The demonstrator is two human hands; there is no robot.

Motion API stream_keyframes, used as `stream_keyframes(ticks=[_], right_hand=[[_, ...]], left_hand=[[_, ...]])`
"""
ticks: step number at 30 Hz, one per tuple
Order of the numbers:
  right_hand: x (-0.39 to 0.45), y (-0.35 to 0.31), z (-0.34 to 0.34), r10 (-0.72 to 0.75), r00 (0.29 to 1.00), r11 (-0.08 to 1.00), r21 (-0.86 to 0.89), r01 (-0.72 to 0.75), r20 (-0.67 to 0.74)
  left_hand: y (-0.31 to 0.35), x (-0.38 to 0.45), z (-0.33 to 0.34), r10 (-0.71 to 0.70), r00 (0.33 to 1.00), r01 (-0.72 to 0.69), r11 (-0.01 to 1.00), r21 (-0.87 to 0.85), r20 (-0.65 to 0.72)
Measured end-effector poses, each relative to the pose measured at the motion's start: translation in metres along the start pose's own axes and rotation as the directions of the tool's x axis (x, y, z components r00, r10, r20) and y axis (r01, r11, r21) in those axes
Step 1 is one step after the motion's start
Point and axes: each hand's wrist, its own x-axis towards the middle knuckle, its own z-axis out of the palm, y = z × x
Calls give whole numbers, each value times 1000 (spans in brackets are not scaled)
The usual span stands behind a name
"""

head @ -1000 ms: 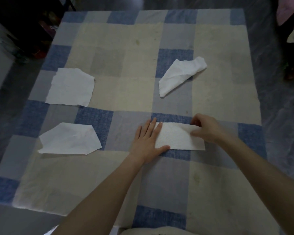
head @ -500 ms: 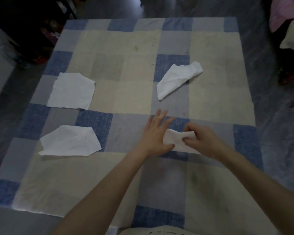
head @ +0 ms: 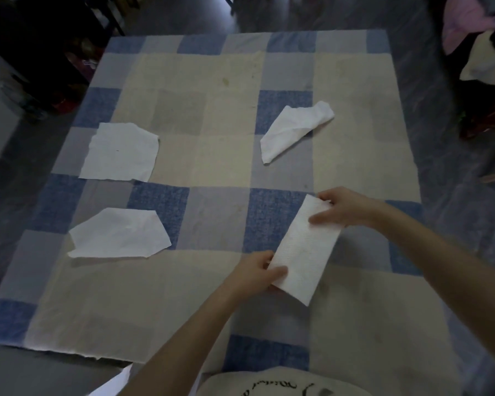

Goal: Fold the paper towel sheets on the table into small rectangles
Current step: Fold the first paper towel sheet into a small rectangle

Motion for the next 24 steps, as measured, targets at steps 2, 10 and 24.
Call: stream_keyframes(ticks=[2,10,24], right_hand=[[15,11,9,88,995,996,-35,-87,37],[23,11,17,112,975,980,-139,-141,-193],[-23,27,57,-47,871,997,-70,14,-489]], left_hand=[[-16,-2,0,-5,996,29,965,263,-90],[-33,22,9,660,752,-351,409,842,-7],[-47,38,17,589,785,-415,267,870,194]])
